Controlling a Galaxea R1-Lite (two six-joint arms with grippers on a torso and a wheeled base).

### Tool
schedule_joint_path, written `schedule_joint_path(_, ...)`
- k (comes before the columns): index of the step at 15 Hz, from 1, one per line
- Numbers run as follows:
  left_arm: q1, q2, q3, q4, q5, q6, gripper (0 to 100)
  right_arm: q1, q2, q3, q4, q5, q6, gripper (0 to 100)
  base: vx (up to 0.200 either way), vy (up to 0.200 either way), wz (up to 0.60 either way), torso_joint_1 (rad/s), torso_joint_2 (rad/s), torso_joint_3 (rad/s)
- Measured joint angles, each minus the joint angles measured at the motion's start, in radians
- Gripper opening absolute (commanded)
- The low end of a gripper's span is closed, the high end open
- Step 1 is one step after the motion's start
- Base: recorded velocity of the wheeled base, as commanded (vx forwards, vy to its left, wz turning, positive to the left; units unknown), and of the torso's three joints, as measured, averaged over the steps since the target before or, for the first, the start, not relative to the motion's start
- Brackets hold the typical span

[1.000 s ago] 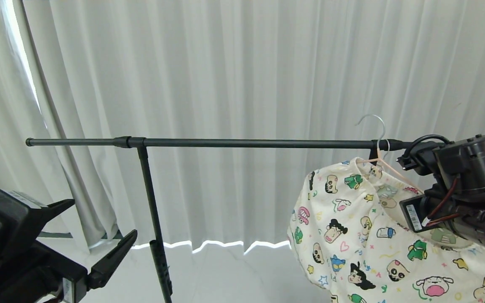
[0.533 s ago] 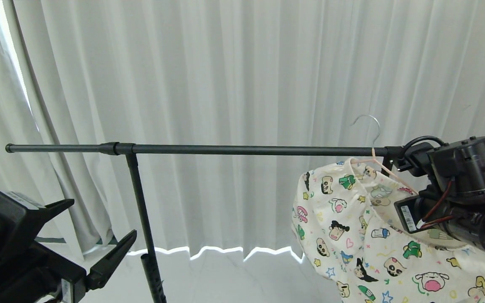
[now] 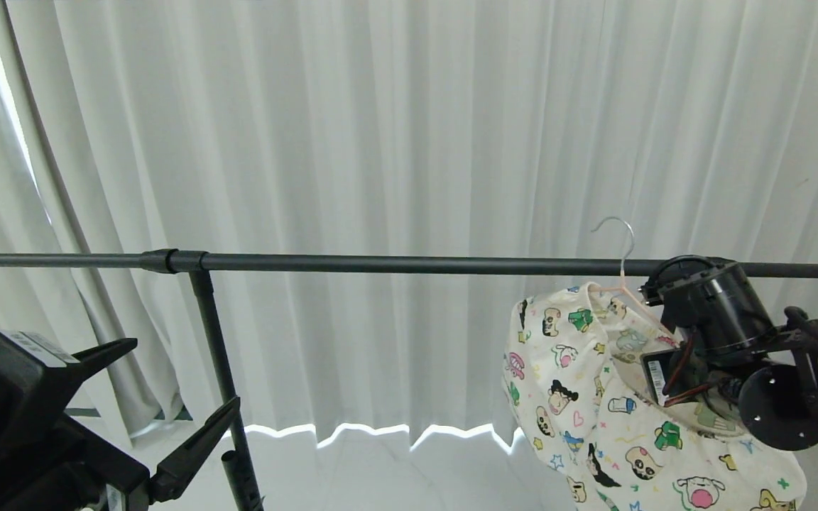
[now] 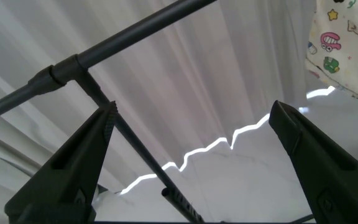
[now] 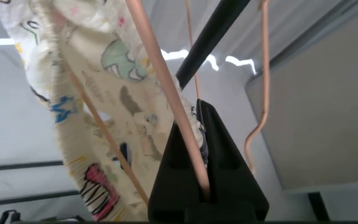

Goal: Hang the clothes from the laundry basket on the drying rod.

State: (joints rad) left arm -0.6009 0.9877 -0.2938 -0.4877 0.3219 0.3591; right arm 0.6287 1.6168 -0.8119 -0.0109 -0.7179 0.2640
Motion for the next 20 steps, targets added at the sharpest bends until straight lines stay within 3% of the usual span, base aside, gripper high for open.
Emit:
schedule_joint_path(2,-0.001,0.001,0.000,0.000,0.000,0.000,100,0.007,0.041,-0.001,0.000,-0.003,0.036,0,0.000,0.000,0.00,0.000,0.00,0.000)
schedule_joint_path(13,-0.001,0.004,-0.001,0.000,0.000,0.000,100,0.009,0.146,-0.025,-0.001,-0.004,0.038,0,0.000,0.000,0.00,0.000,0.00,0.000)
schedule_joint_path(14,-0.001,0.004,-0.001,0.000,0.000,0.000,100,0.010,0.148,-0.026,-0.001,-0.004,0.038,100,0.000,0.000,0.00,0.000,0.00,0.000)
schedule_joint_path(20,0.000,0.000,-0.003,-0.001,0.000,-0.001,100,0.030,0.119,-0.026,-0.001,-0.005,0.041,100,0.000,0.000,0.00,0.000,0.00,0.000)
